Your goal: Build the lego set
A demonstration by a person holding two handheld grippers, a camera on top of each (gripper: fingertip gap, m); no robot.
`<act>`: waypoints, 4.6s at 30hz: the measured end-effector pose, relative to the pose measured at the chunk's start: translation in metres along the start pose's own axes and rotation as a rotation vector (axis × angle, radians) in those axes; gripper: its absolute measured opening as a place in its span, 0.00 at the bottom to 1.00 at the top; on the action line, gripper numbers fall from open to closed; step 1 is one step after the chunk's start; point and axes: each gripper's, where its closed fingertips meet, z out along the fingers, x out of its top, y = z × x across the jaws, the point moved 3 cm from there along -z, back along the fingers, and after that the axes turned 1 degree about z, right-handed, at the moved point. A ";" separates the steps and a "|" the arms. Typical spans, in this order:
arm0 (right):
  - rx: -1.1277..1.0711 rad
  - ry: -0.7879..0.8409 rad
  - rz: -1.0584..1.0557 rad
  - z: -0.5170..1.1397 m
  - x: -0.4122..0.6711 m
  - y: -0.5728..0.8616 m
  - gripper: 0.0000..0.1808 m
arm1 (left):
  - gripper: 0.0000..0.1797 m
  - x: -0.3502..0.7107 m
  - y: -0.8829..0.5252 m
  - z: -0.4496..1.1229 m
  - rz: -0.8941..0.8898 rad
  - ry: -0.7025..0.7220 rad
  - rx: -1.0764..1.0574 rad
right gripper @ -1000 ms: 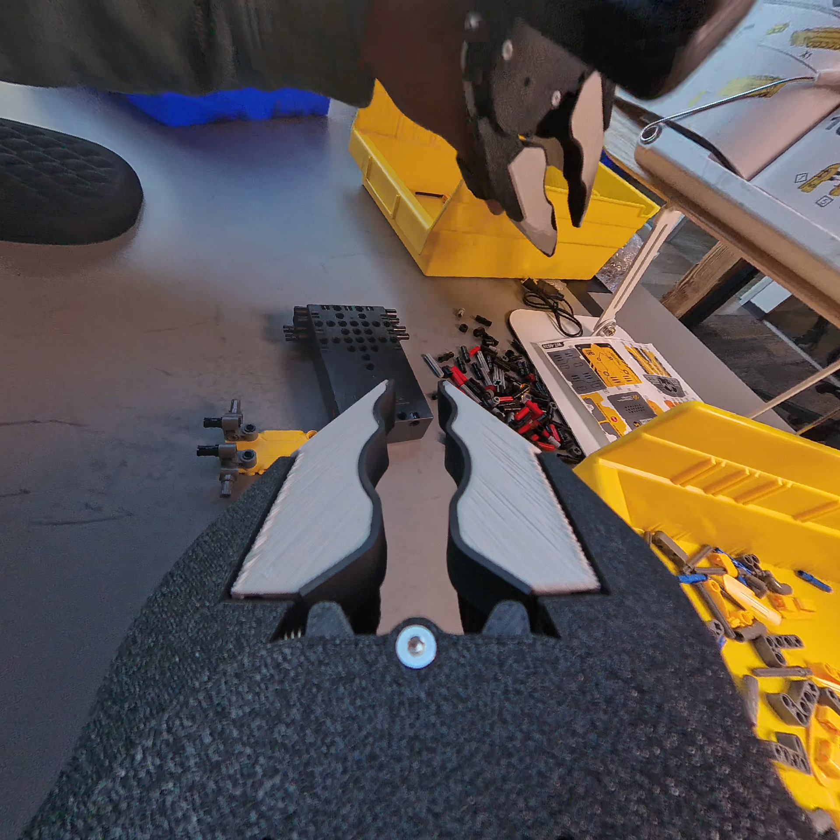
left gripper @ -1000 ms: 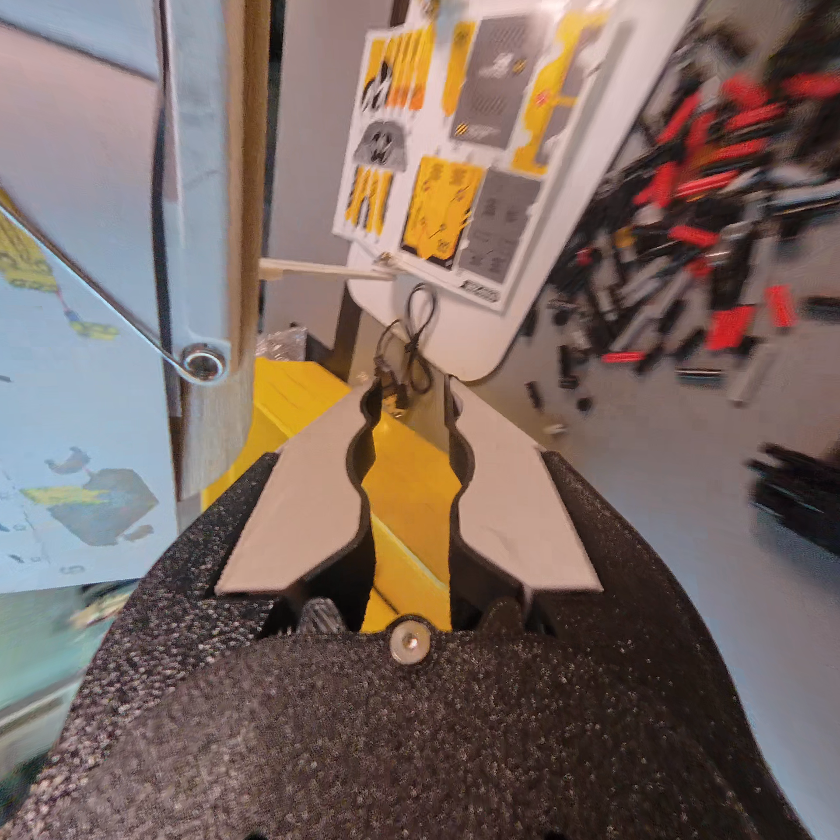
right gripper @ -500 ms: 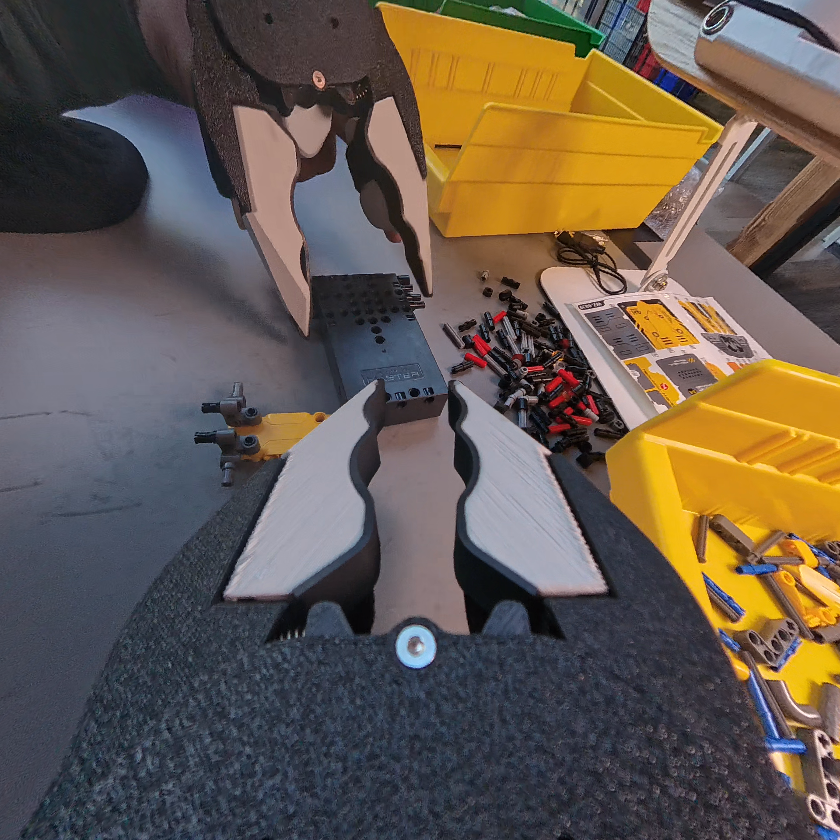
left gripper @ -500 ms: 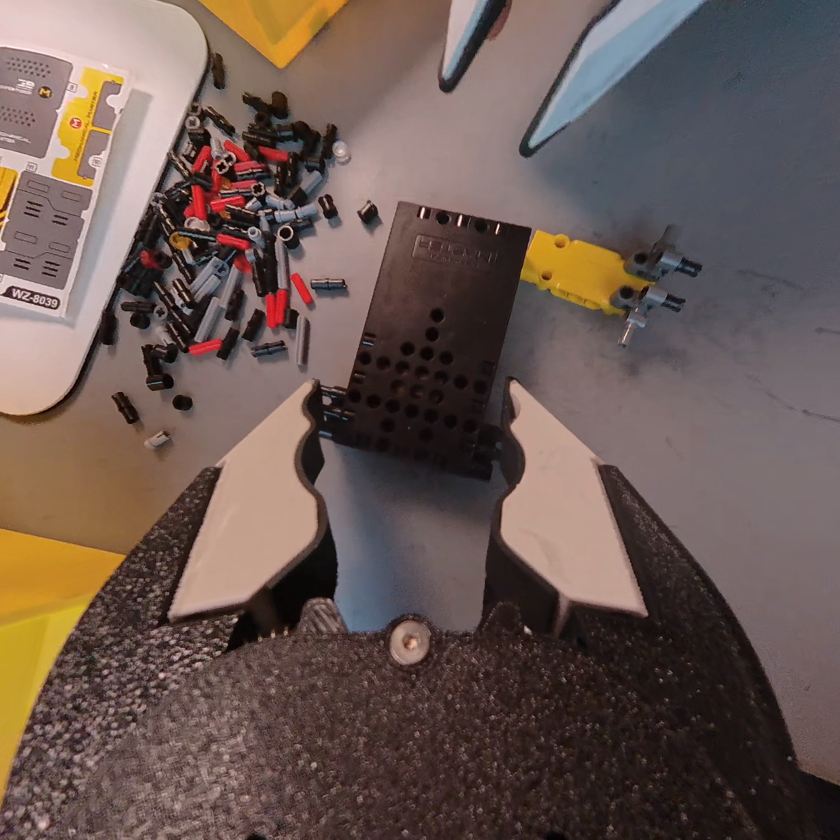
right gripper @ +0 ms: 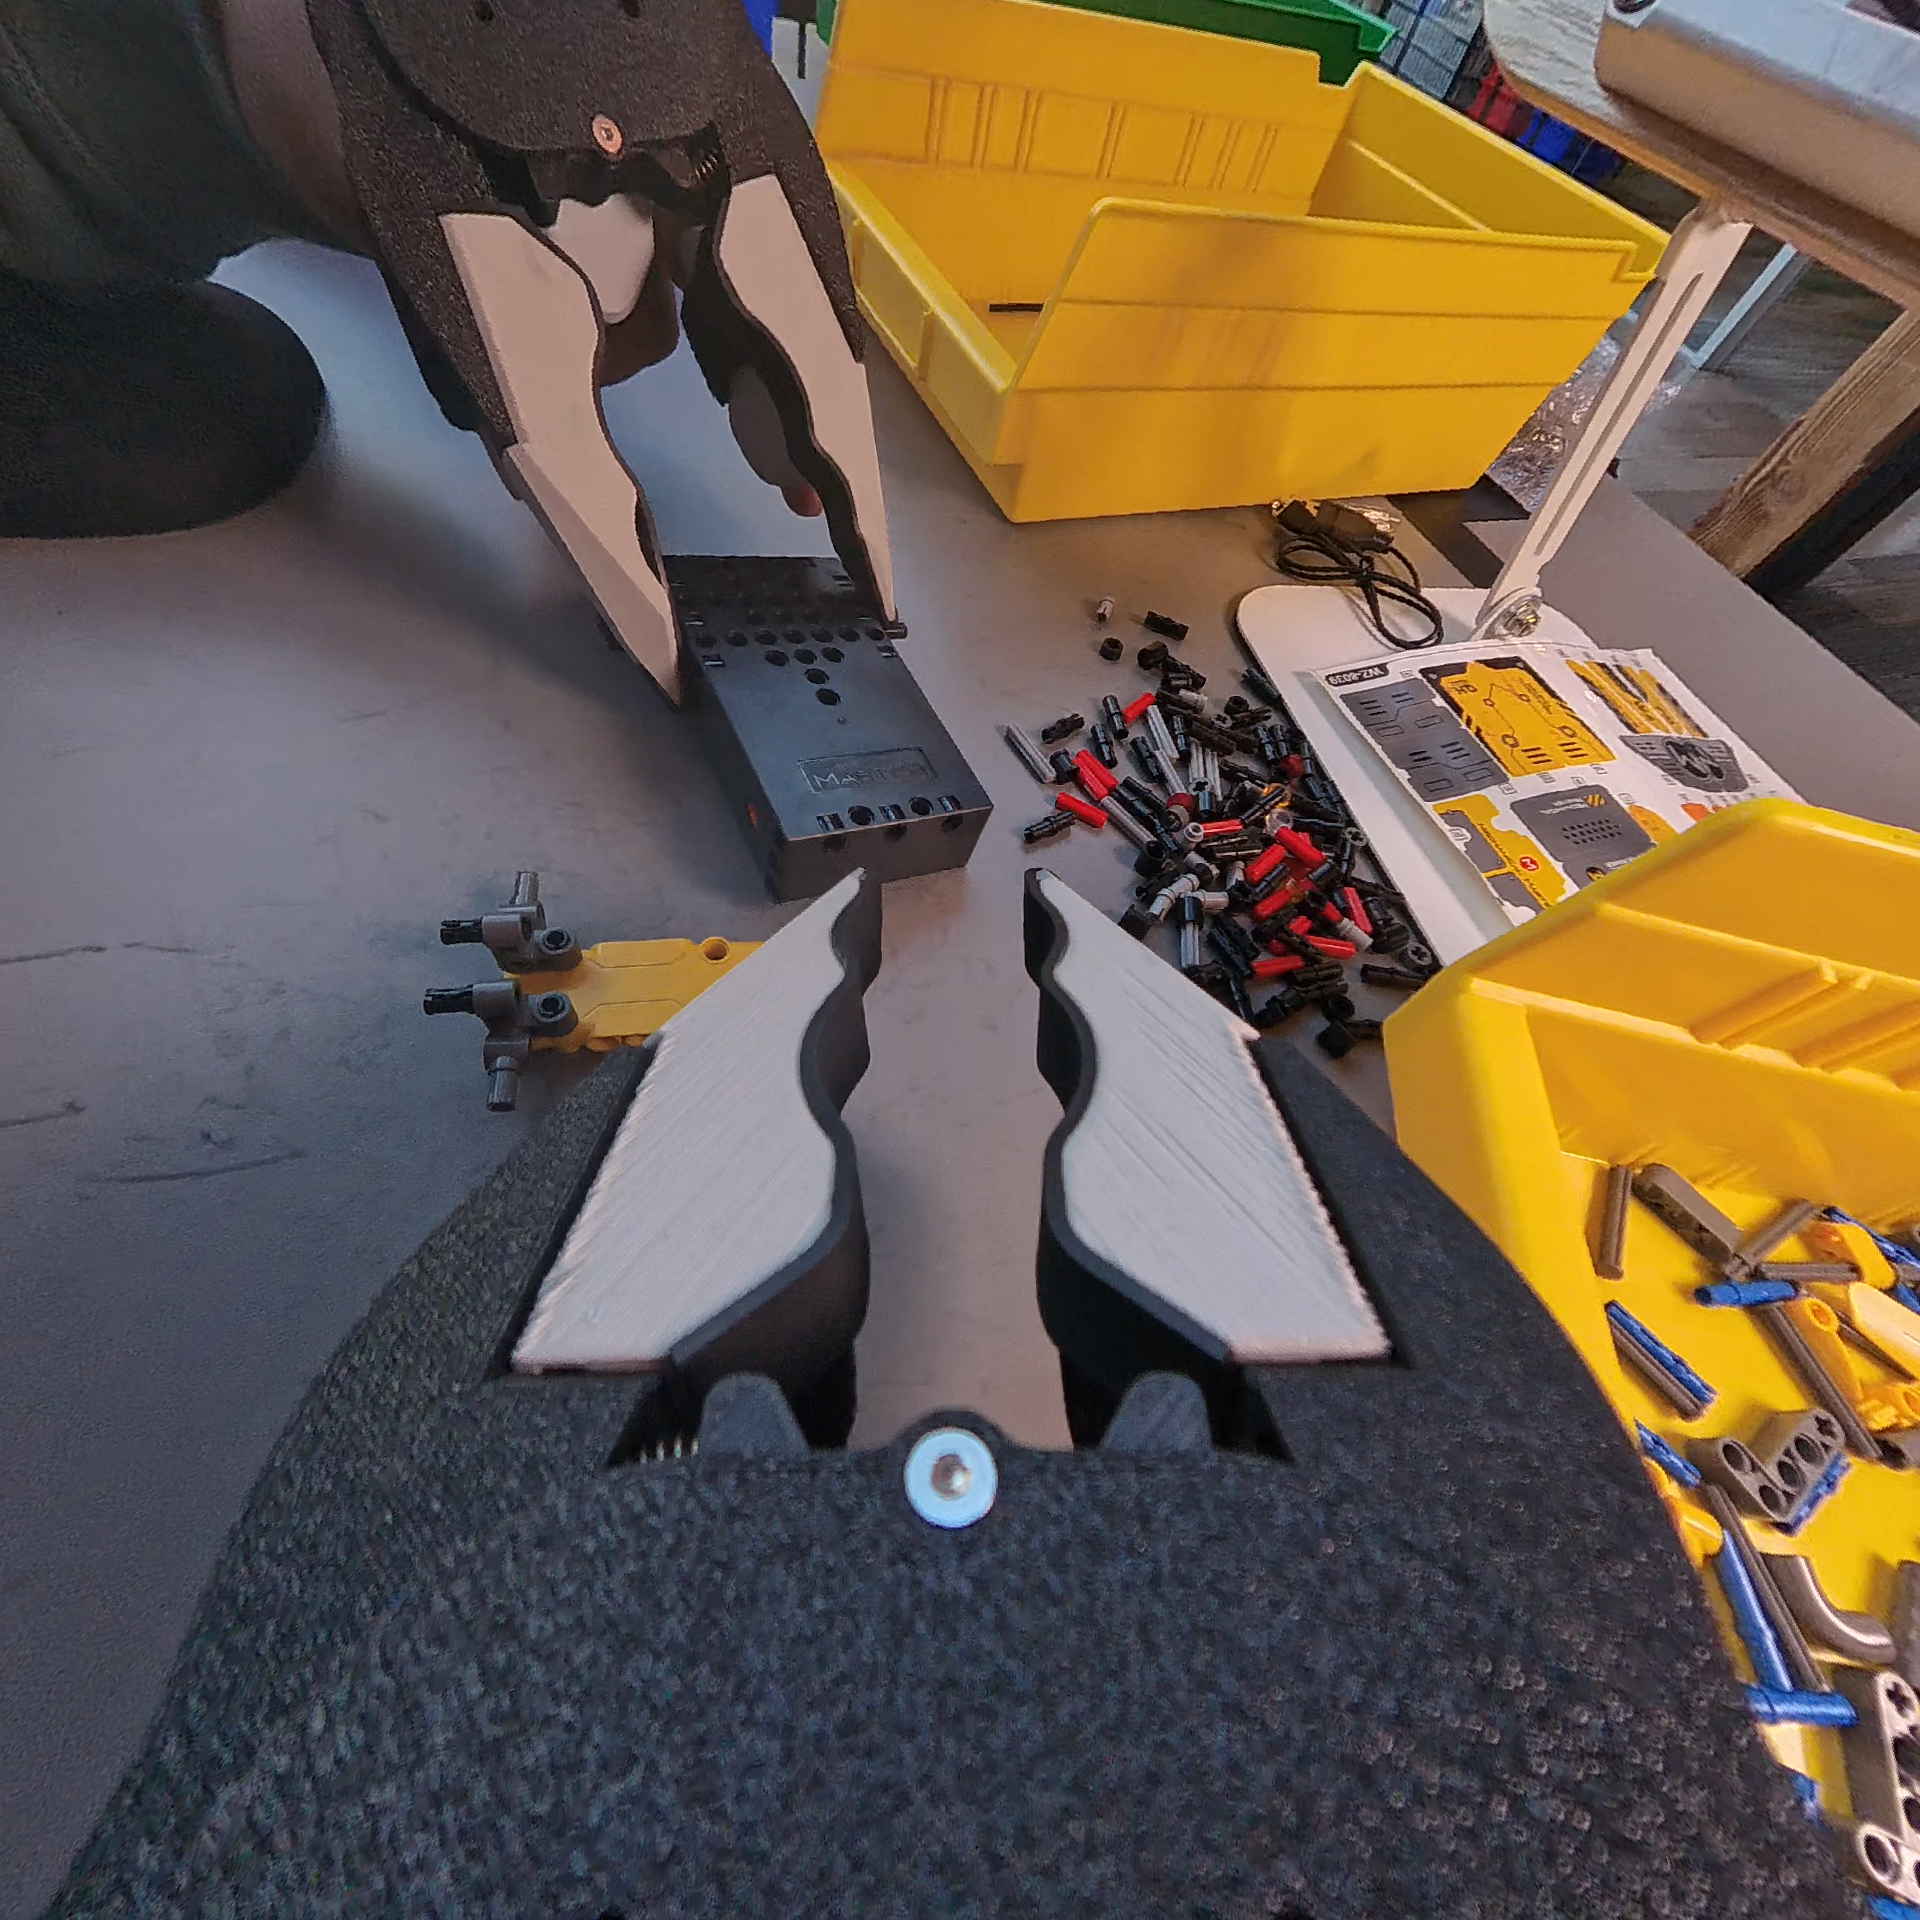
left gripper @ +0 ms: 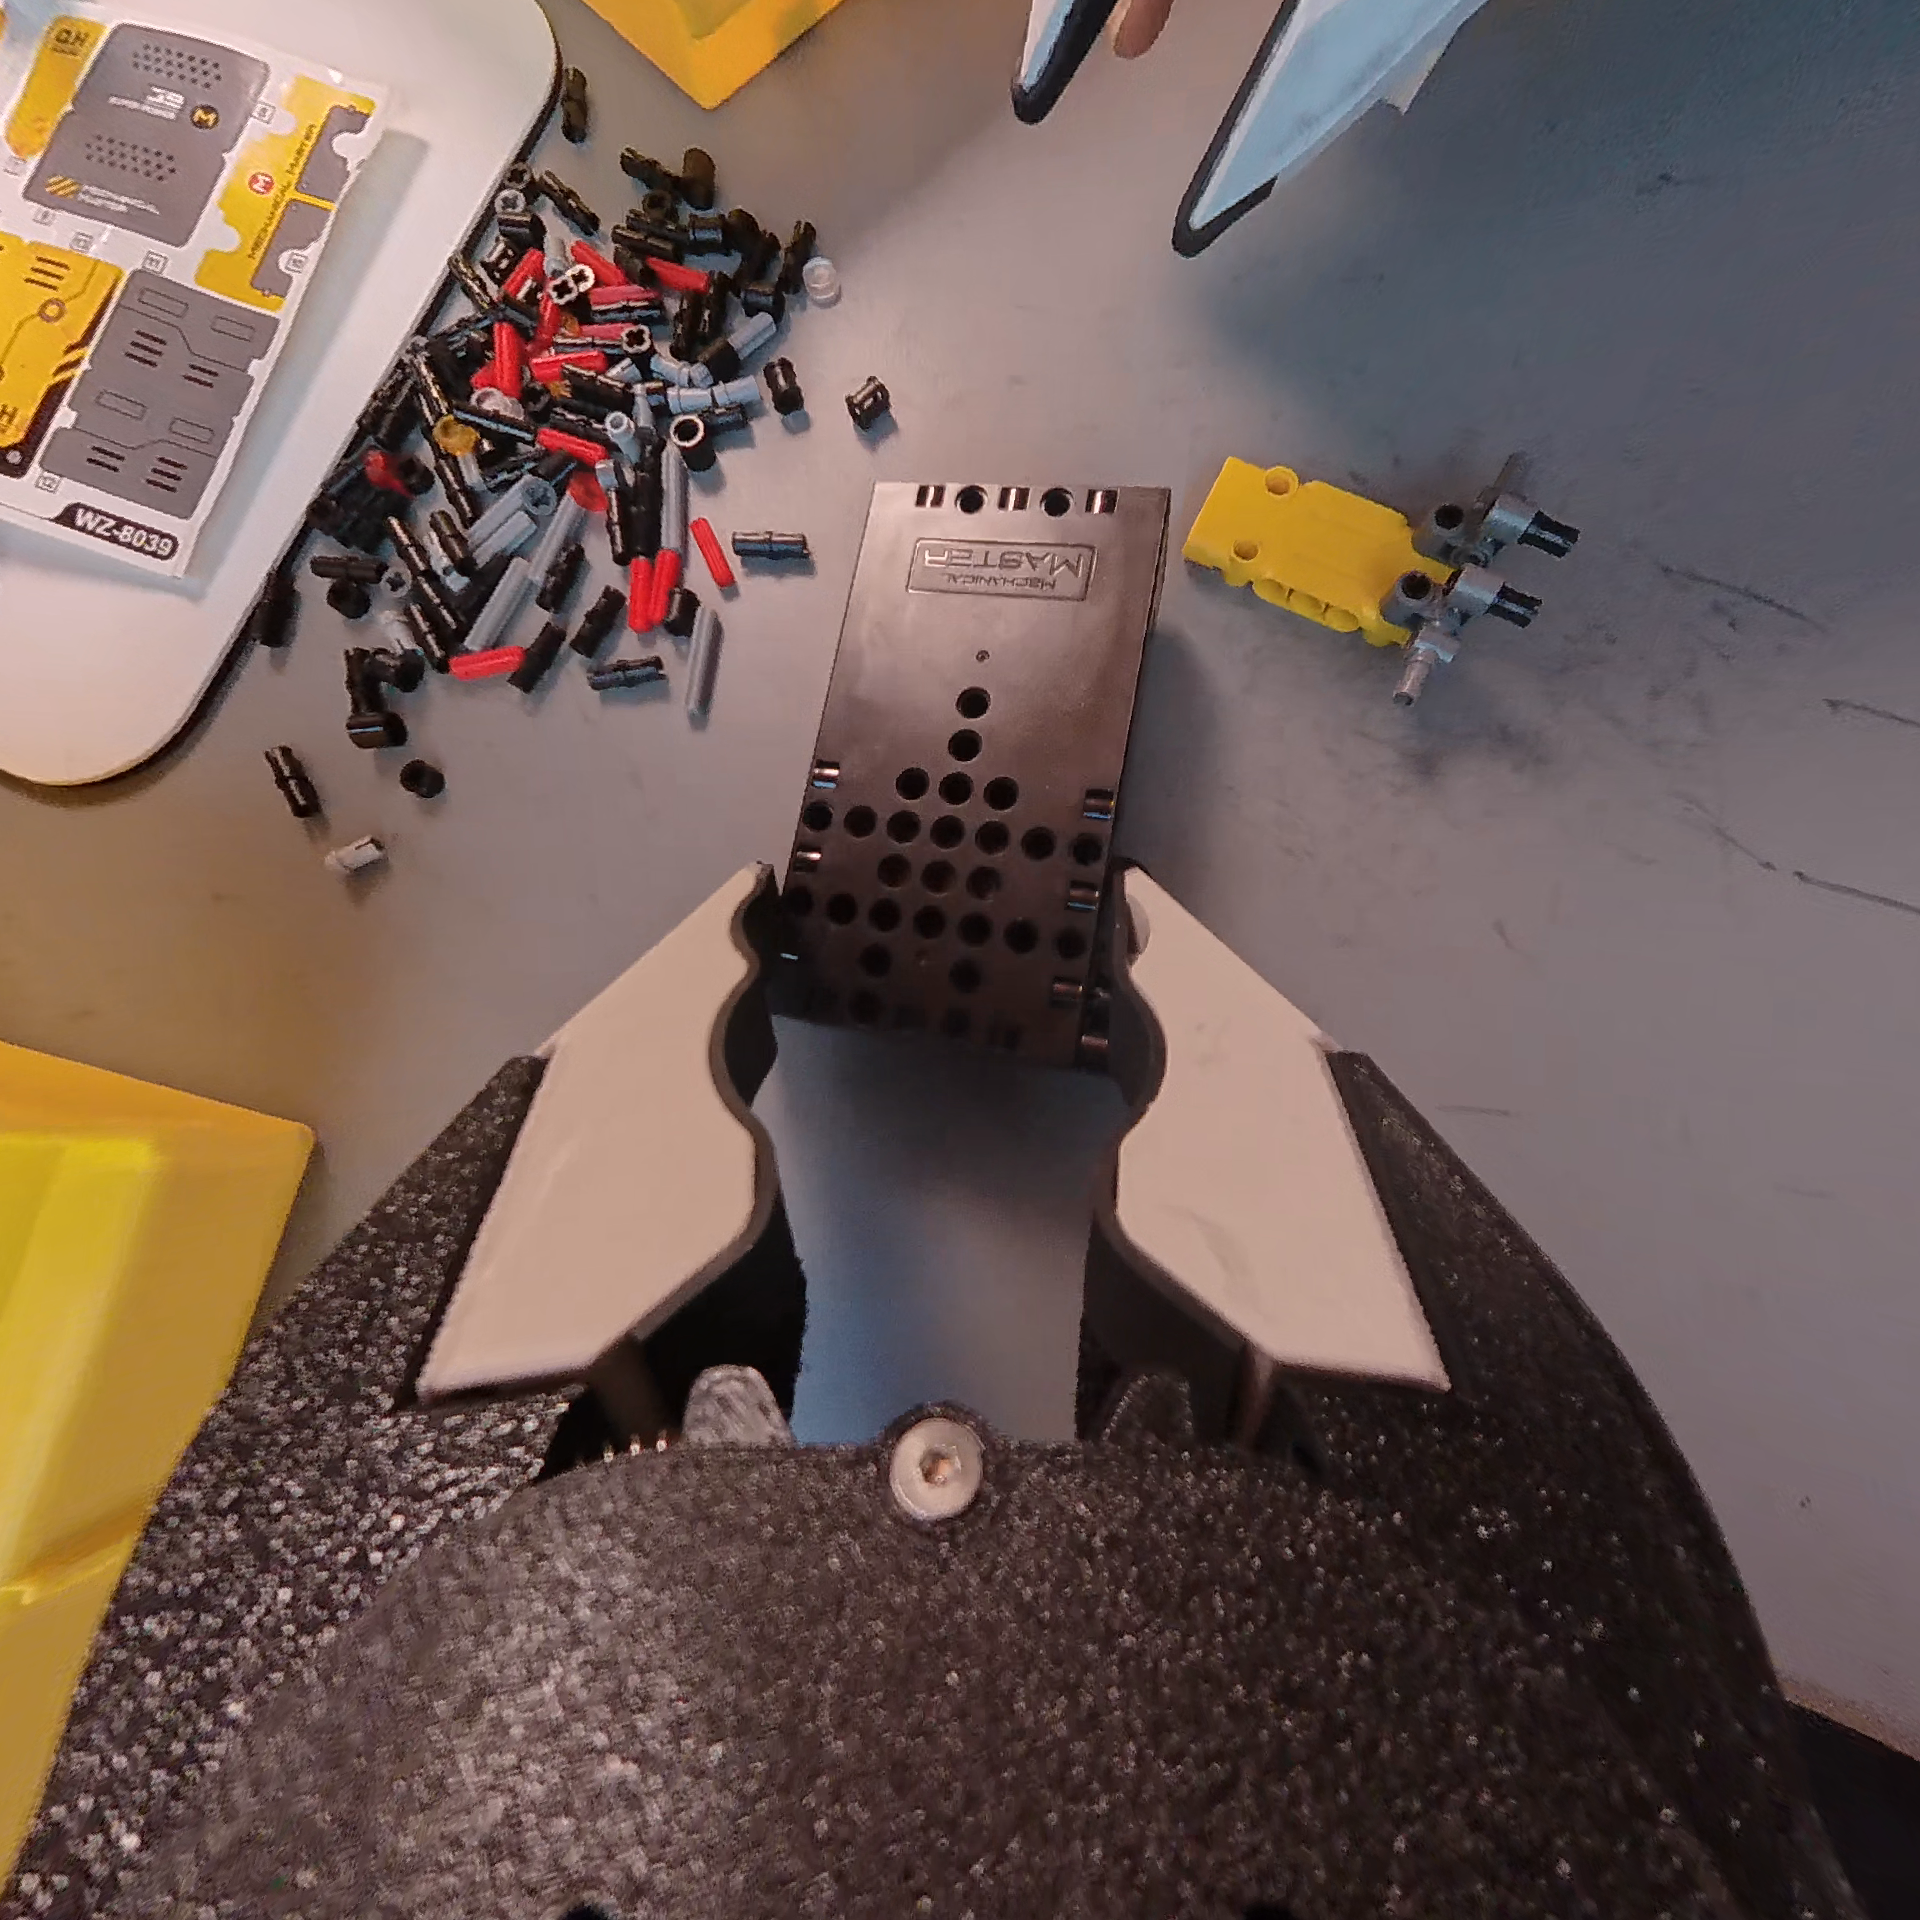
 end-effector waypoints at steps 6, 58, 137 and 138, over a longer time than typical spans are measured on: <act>0.005 -0.007 -0.027 0.001 -0.001 -0.004 0.14 | 0.35 -0.001 0.003 -0.006 -0.056 0.046 -0.073; 0.384 -0.234 -0.043 -0.008 -0.028 -0.059 0.31 | 0.31 -0.014 0.002 -0.029 0.290 -0.047 0.021; 0.558 0.191 -0.014 -0.002 0.093 -0.044 0.03 | 0.04 0.082 0.052 -0.059 -0.053 0.722 -0.167; 0.576 0.164 -0.024 -0.001 0.089 -0.044 0.03 | 0.04 0.078 0.052 -0.057 -0.048 0.696 -0.171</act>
